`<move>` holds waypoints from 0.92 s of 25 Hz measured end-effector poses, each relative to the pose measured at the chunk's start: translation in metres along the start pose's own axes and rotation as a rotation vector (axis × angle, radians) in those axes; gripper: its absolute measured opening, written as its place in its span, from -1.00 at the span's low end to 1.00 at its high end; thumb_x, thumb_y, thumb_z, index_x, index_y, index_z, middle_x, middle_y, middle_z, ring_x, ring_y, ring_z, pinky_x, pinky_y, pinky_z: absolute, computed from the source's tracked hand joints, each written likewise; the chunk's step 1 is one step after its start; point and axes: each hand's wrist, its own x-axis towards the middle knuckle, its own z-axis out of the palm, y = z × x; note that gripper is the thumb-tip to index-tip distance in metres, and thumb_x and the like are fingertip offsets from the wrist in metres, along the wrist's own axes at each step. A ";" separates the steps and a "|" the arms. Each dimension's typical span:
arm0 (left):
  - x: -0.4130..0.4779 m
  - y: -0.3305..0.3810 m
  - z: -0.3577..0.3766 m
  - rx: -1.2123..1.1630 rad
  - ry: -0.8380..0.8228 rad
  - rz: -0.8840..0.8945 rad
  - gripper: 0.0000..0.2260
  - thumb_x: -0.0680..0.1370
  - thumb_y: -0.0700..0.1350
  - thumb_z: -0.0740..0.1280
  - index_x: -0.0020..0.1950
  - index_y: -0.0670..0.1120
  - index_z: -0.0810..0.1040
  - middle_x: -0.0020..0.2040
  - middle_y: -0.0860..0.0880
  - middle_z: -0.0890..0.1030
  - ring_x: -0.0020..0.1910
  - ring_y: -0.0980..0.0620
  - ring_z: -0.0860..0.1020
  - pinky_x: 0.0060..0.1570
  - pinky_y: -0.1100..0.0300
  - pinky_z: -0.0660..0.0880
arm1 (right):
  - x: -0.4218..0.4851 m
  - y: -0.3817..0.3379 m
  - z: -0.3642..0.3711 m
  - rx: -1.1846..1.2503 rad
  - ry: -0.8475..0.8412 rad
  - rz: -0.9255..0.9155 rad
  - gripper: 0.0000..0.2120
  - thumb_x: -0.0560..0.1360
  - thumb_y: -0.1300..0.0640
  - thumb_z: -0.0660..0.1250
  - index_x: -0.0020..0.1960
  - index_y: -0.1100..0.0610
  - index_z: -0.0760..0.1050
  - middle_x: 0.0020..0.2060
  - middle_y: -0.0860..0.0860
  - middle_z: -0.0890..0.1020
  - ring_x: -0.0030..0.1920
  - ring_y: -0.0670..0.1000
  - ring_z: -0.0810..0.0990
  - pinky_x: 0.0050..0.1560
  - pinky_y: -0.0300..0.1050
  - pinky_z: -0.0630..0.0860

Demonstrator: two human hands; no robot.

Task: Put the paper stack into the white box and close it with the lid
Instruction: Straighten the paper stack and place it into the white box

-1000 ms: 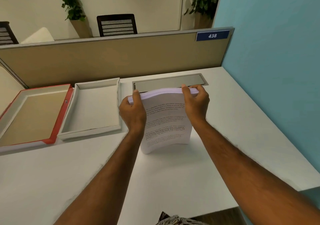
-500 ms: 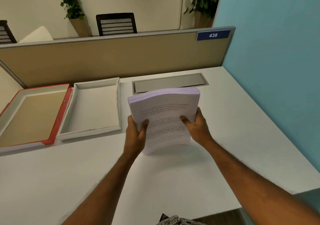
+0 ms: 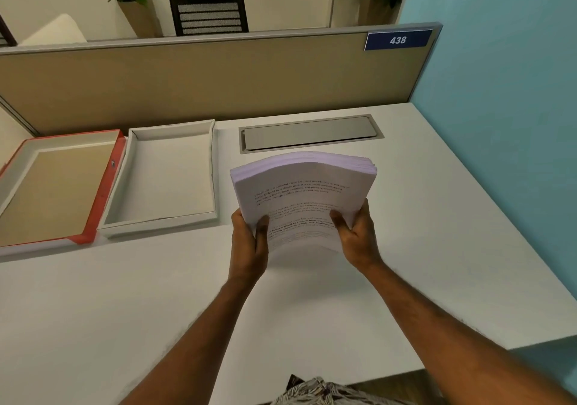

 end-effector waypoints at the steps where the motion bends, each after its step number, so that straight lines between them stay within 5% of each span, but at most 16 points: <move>1: -0.004 -0.009 0.000 0.027 -0.016 -0.051 -0.75 0.61 0.05 0.17 0.25 0.16 0.20 0.16 0.21 0.45 0.12 0.24 0.53 -0.01 0.26 0.62 | -0.001 0.008 0.000 -0.021 -0.031 0.022 -0.64 0.53 0.11 0.33 0.26 -0.13 0.32 0.06 -0.28 0.57 0.06 -0.20 0.59 0.03 -0.25 0.59; 4: -0.009 -0.031 0.000 0.075 -0.062 -0.140 -0.79 0.65 -0.07 0.15 0.26 0.06 0.23 0.17 0.13 0.45 0.11 0.15 0.52 0.04 0.23 0.59 | 0.001 0.022 -0.002 -0.111 -0.088 0.075 -0.64 0.56 0.15 0.32 0.33 0.14 0.35 0.14 -0.03 0.59 0.11 0.02 0.60 0.13 -0.02 0.58; 9: 0.019 -0.025 -0.008 0.137 -0.053 -0.123 -0.84 0.63 -0.02 0.16 0.18 0.01 0.26 0.06 0.14 0.47 -0.04 0.18 0.54 -0.25 0.49 0.52 | 0.022 0.008 0.004 -0.149 -0.141 0.089 -0.68 0.58 0.09 0.29 0.26 0.22 0.38 0.12 0.07 0.62 0.08 0.12 0.63 0.05 0.01 0.63; 15: 0.065 -0.010 -0.040 0.367 -0.005 -0.173 -0.86 0.65 -0.01 0.16 0.06 -0.07 0.29 0.02 -0.01 0.51 -0.16 0.07 0.51 -0.35 0.36 0.36 | 0.051 -0.028 0.032 -0.136 -0.173 0.106 -0.73 0.58 0.07 0.28 0.21 0.19 0.40 0.09 -0.02 0.58 0.00 -0.01 0.61 -0.16 -0.35 0.51; 20: 0.083 -0.010 -0.076 0.544 0.011 -0.265 -0.76 0.65 0.03 0.10 0.02 -0.15 0.34 -0.05 -0.07 0.49 -0.18 -0.03 0.48 -0.27 0.15 0.35 | 0.052 -0.039 0.070 -0.134 -0.182 0.165 -0.72 0.58 0.04 0.27 0.18 0.21 0.44 0.13 0.06 0.62 0.01 0.06 0.63 -0.09 -0.17 0.58; 23: 0.084 -0.018 -0.099 0.591 0.001 -0.308 -0.72 0.65 0.04 0.10 0.03 -0.18 0.37 -0.05 -0.09 0.49 -0.14 -0.07 0.47 -0.20 0.09 0.38 | 0.045 -0.038 0.097 -0.140 -0.200 0.195 -0.74 0.58 0.03 0.27 0.16 0.19 0.46 0.13 0.07 0.63 -0.03 0.03 0.63 -0.15 -0.22 0.55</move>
